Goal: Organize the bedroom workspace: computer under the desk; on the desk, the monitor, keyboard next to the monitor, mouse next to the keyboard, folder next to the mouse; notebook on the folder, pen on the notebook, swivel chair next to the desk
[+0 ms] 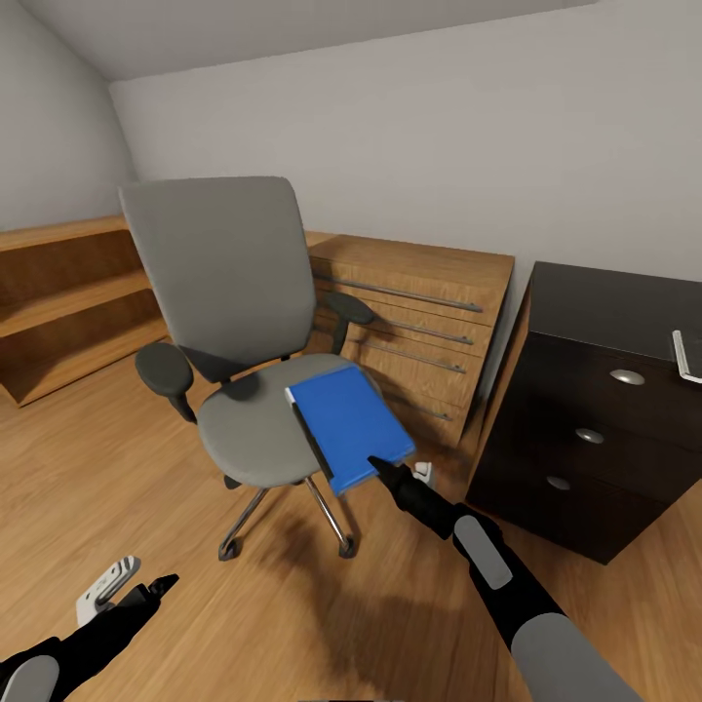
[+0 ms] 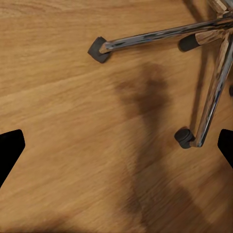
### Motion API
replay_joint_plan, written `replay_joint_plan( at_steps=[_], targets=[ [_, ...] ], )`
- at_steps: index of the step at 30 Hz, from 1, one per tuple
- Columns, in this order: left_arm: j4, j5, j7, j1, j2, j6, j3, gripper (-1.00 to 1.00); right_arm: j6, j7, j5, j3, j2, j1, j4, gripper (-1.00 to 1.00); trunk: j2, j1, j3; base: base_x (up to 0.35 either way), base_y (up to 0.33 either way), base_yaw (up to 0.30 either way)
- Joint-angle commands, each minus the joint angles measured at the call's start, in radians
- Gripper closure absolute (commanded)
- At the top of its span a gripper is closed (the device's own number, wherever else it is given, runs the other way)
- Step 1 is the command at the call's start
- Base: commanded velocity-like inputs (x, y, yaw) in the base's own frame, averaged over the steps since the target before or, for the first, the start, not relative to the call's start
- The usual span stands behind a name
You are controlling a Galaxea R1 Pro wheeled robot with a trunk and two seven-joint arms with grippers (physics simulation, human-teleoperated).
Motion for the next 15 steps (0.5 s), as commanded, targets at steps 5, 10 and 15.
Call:
replay_joint_plan(
  at_steps=[5, 10, 15],
  targets=[
    [-0.001, 0.011, 0.009, -0.001, 0.0, 0.004, -0.001, -1.0, 0.006, -0.001, -0.006, -0.001, 0.0, 0.0, 0.0, 1.0, 0.0, 0.0, -0.001, 0.0, 0.0, 0.0],
    [0.004, 0.01, 0.009, -0.001, -0.001, 0.003, -0.001, -1.0, 0.006, -0.001, -0.006, -0.001, 0.0, 0.0, 0.0, 1.0, 0.0, 0.0, -0.001, 0.0, 0.0, 0.0],
    [0.006, 0.009, 0.009, -0.001, -0.002, 0.003, -0.001, -1.0, 0.006, -0.001, -0.006, -0.001, 0.0, 0.0, 0.0, 1.0, 0.0, 0.0, -0.001, 0.0, 0.0, 0.0]
  ],
)
